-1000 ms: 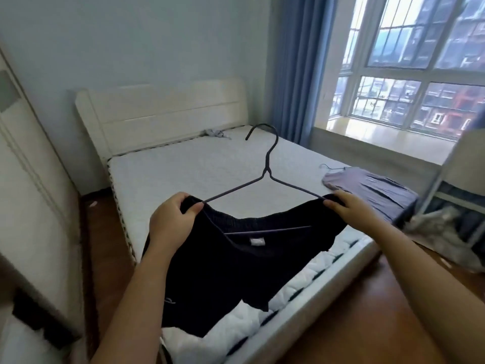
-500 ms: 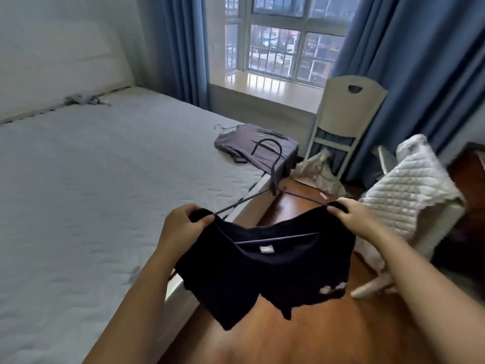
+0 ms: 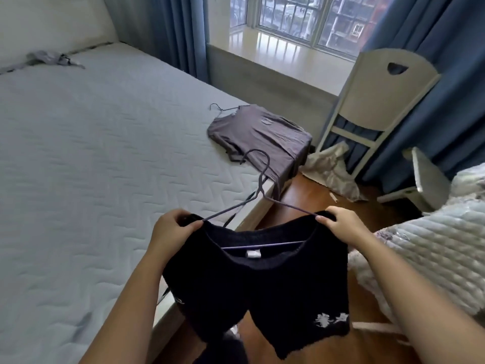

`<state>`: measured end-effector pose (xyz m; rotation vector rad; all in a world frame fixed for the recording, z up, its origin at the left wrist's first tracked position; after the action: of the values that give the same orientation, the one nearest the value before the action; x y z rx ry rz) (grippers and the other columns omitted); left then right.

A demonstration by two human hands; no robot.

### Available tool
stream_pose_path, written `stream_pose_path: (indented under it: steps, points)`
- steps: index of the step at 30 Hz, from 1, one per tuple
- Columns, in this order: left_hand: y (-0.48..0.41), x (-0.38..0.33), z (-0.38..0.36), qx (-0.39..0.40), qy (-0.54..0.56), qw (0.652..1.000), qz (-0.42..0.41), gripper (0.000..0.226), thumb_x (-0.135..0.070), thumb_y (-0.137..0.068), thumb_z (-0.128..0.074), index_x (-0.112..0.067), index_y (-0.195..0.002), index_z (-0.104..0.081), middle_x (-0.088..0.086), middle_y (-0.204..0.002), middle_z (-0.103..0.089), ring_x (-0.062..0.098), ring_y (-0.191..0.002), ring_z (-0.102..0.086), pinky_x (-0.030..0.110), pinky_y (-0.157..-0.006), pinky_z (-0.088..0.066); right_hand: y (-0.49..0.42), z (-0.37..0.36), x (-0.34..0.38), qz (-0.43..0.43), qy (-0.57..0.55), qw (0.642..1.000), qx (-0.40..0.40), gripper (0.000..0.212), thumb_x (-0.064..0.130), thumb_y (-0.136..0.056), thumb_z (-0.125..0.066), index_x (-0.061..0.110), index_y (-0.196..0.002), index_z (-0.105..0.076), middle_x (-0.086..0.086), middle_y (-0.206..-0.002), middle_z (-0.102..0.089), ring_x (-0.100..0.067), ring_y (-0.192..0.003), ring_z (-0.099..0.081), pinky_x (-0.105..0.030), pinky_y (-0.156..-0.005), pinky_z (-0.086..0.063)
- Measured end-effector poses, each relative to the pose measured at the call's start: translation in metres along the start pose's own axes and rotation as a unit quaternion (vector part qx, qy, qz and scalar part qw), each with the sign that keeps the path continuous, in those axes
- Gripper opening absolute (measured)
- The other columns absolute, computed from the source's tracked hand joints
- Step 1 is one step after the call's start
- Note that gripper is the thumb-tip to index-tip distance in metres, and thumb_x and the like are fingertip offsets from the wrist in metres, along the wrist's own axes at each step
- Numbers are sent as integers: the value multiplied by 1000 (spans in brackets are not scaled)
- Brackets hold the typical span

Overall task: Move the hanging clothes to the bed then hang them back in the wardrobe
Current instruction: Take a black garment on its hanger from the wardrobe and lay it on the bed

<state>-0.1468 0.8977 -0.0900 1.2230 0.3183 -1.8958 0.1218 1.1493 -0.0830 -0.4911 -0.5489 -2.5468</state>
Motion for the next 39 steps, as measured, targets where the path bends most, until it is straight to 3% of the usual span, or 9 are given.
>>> stream_pose_path:
  steps: [8, 15, 18, 20, 22, 24, 27, 34, 39]
  points:
    - [-103, 10, -6, -53, -8, 994, 92, 19, -22, -74, -73, -11, -87, -65, 5, -88, -66, 22, -85, -60, 31, -75, -43, -158, -6, 43, 49, 38, 995, 82, 21, 36, -86, -59, 15, -82, -57, -1, -82, -57, -22, -80, -54, -31, -66, -40]
    - [-154, 8, -29, -150, 9, 975, 164, 16, -21, -73, -74, -14, -83, -65, -2, -80, -64, 20, -82, -59, 28, -69, -40, -296, -13, 82, 150, 54, 977, 139, 30, 36, -84, -62, 16, -67, -46, -4, -77, -56, -26, -81, -55, -32, -64, -34]
    - [-162, -1, -40, -214, 15, 956, 202, 15, -20, -72, -75, -12, -81, -65, 1, -80, -64, 21, -80, -59, 29, -71, -41, -344, -12, 102, 185, 61, 964, 182, 32, 36, -84, -61, 23, -63, -42, -1, -73, -53, -24, -77, -52, -32, -63, -34]
    - [-162, -9, -48, -253, 24, 938, 234, 15, -20, -71, -75, -15, -78, -64, 1, -80, -64, 21, -80, -59, 29, -71, -40, -371, -8, 112, 202, 75, 951, 222, 29, 36, -84, -62, 17, -67, -48, 1, -67, -52, -23, -73, -52, -31, -60, -35]
    - [-163, -18, -57, -282, 27, 925, 252, 14, -21, -71, -75, -18, -76, -62, -1, -78, -63, 19, -77, -58, 26, -66, -40, -396, -8, 122, 220, 75, 938, 256, 27, 36, -83, -63, 12, -74, -56, 1, -68, -55, -22, -71, -54, -30, -59, -36]
    - [-167, -24, -66, -298, 29, 914, 273, 14, -21, -72, -75, -20, -74, -61, -6, -75, -61, 16, -76, -56, 21, -62, -39, -417, -10, 135, 241, 80, 925, 283, 24, 35, -84, -62, 18, -69, -53, 4, -67, -53, -16, -68, -51, -24, -55, -35]
    - [-171, -21, -73, -322, 30, 894, 311, 18, -23, -72, -74, -15, -83, -63, -2, -81, -62, 18, -81, -56, 26, -68, -38, -437, -24, 155, 262, 84, 911, 308, 25, 33, -84, -62, 9, -78, -58, 0, -70, -56, -16, -68, -52, -23, -56, -35]
    - [-212, 18, -55, -304, 58, 878, 364, 17, -25, -75, -72, -17, -86, -62, -2, -85, -62, 19, -83, -57, 27, -67, -39, -476, -66, 203, 258, 111, 899, 335, 36, 32, -84, -62, 22, -59, -39, 5, -59, -48, -10, -56, -46, -26, -51, -32]
    - [-284, 66, -19, -232, 59, 899, 368, 11, -22, -79, -68, -18, -85, -61, -2, -83, -63, 17, -80, -58, 22, -64, -40, -519, -109, 238, 203, 139, 906, 344, 30, 39, -83, -60, 10, -82, -56, -5, -76, -61, -23, -74, -59, -34, -65, -45]
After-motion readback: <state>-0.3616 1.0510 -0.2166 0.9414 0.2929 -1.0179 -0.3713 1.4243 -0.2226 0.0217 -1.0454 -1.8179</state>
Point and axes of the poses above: each hand's wrist, its own y-axis away from the middle knuckle, its own z-axis out of the back of the hand, x = y × z, the point moved 4 cm from there along -y, towards the middle knuckle
